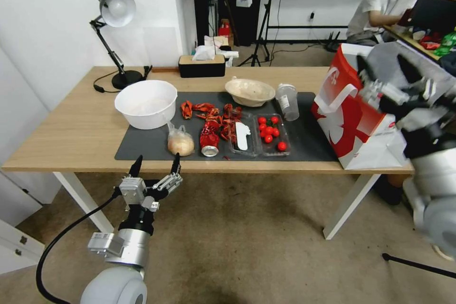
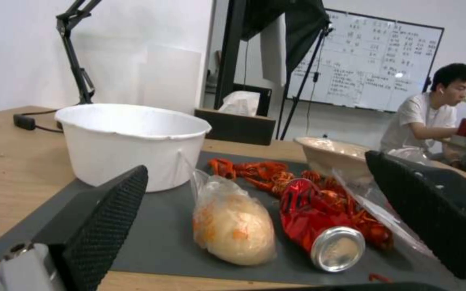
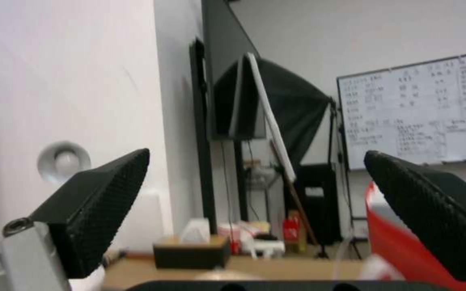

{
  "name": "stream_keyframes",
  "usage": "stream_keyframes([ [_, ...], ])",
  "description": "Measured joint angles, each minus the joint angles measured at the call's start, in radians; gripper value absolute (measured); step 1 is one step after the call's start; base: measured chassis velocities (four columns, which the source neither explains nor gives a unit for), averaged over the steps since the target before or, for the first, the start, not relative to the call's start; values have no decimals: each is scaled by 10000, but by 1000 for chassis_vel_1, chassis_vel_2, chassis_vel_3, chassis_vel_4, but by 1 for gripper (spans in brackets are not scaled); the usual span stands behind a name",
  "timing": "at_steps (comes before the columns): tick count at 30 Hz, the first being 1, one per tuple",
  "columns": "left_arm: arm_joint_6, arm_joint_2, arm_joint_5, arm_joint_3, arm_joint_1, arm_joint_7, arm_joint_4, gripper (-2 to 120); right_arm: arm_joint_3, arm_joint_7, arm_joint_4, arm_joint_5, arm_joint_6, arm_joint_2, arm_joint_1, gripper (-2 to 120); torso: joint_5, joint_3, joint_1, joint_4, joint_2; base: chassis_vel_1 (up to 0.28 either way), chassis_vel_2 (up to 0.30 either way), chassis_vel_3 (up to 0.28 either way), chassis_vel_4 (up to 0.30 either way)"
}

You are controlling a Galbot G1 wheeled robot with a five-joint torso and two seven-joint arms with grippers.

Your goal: Pick up the trash from the table and place it into the takeout bag.

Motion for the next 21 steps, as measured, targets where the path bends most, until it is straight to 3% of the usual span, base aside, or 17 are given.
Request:
stream_keyframes([
  [10, -77, 143, -142, -34, -93, -15, 119, 100, -445, -516, -236, -2326, 2, 1726, -2131, 100, 0, -1, -1, 2, -1, 0, 0, 0, 0],
  [21, -114, 169, -143, -7, -116, -18, 162, 100, -923, -634, -1100, -3288, 1, 2366, -2797, 100, 2, 0, 0, 1, -1, 0, 0, 0, 0],
])
